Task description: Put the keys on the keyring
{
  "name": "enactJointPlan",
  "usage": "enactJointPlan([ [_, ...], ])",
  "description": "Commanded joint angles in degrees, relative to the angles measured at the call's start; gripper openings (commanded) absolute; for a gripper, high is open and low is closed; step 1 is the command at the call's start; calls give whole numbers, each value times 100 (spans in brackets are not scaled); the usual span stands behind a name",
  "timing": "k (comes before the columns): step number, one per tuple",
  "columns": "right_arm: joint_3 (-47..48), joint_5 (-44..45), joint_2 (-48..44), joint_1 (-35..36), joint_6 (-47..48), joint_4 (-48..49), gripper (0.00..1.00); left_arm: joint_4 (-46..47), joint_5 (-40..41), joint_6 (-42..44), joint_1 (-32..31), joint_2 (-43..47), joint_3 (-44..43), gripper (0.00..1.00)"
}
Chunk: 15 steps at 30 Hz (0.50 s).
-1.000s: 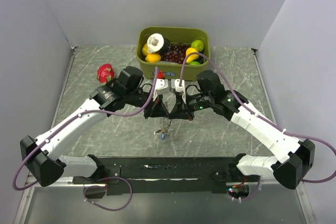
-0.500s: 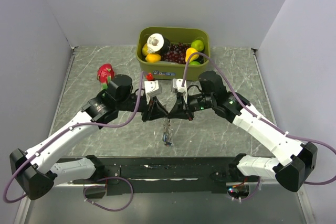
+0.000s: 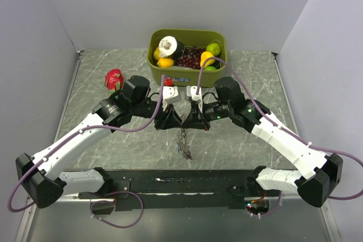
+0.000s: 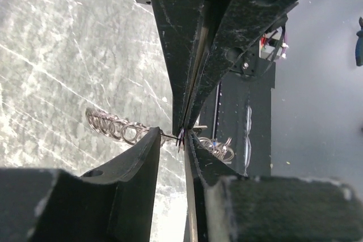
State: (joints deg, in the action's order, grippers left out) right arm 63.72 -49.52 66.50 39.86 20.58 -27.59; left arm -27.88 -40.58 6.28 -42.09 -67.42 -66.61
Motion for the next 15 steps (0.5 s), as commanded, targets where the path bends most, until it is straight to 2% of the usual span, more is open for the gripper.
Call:
enactJointPlan([
  [1, 219, -348, -155, 22, 43, 272, 0, -209, 33, 251, -10, -166, -247, 26],
  [3, 219, -339, -164, 22, 51, 281, 0, -262, 23, 294, -10, -193, -273, 18],
  [4, 211, -331, -164, 13, 52, 264, 0, -332, 50, 338, -10, -210, -291, 2],
  [12, 149, -173, -199, 13, -97, 421, 0, -228, 49, 356, -1, -114, -204, 1],
  [13, 114, -138, -208, 22, -124, 500, 2, -166, 67, 286, -10, -27, -169, 1],
  [14, 97, -128, -225, 22, -142, 535, 14, 78, 76, 216, -10, 35, -72, 1],
  [15, 70, -120, -225, 13, -211, 597, 19, 237, 129, 137, -10, 105, -11, 1],
])
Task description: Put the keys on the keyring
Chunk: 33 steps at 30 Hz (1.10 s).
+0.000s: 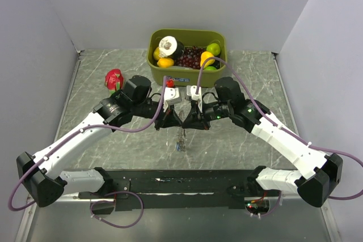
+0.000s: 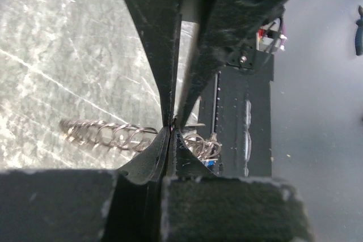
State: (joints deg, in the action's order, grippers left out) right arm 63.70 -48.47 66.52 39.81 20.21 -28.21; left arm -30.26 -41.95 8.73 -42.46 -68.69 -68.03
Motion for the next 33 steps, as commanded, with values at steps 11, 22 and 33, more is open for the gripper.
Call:
enactJointPlan([
  [11, -297, -41, -596, -8, -412, 1238, 53, 3376, 987, -1664, 27, 1471, 1800, 1],
  [22, -464, -136, -711, -202, -685, 1538, 58, 4906, 689, -2007, 27, 2078, 2654, 1],
  [33, -490, -242, -544, -202, -737, 1643, 28, 5451, 548, -2103, 27, 2290, 2795, 1],
])
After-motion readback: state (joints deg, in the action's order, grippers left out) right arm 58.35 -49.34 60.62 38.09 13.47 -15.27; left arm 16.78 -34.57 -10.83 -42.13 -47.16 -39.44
